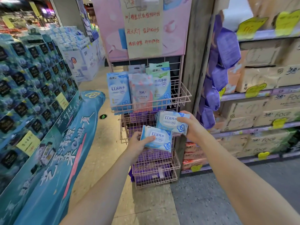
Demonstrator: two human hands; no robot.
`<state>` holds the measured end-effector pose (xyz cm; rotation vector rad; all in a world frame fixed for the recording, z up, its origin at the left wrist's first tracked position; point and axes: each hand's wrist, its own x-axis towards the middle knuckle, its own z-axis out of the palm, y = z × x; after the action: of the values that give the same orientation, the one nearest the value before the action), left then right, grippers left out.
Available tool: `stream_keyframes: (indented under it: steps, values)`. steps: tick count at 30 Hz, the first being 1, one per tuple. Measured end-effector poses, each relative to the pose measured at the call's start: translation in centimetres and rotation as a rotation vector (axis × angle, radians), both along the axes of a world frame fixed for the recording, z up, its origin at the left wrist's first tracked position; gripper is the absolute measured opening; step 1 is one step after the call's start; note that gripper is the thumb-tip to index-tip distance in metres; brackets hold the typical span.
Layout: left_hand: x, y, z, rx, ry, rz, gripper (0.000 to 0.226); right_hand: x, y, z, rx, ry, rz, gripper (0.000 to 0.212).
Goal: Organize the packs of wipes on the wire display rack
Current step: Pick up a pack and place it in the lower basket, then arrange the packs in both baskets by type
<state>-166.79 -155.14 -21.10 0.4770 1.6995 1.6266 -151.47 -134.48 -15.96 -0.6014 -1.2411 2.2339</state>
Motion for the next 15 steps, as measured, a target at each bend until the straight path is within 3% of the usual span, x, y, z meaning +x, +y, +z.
stream_keyframes:
  steps: [4, 9, 12, 15]
  values:
    - [-2.0, -1.5, -1.4, -0.022, -0.034, 0.017, 0.063, -2.4, -0.9, -2.2, 0.015, -0.061, 0.002, 0.058]
    - [-4.6, -3.2, -2.8, -0.068, -0.047, 0.058, 0.083, -5.0, -1.7, -4.4, -0.014, -0.147, 0.022, 0.046]
    - [-6.0, -4.0, -3.7, -0.072, -0.074, 0.084, 0.08, -6.3, -2.1, -5.5, -0.005, -0.196, -0.02, 0.048]
    - [-7.5, -4.6, -4.1, -0.076, -0.116, 0.129, 0.076, -7.3, -2.3, -6.3, -0.012, -0.203, -0.082, 0.037]
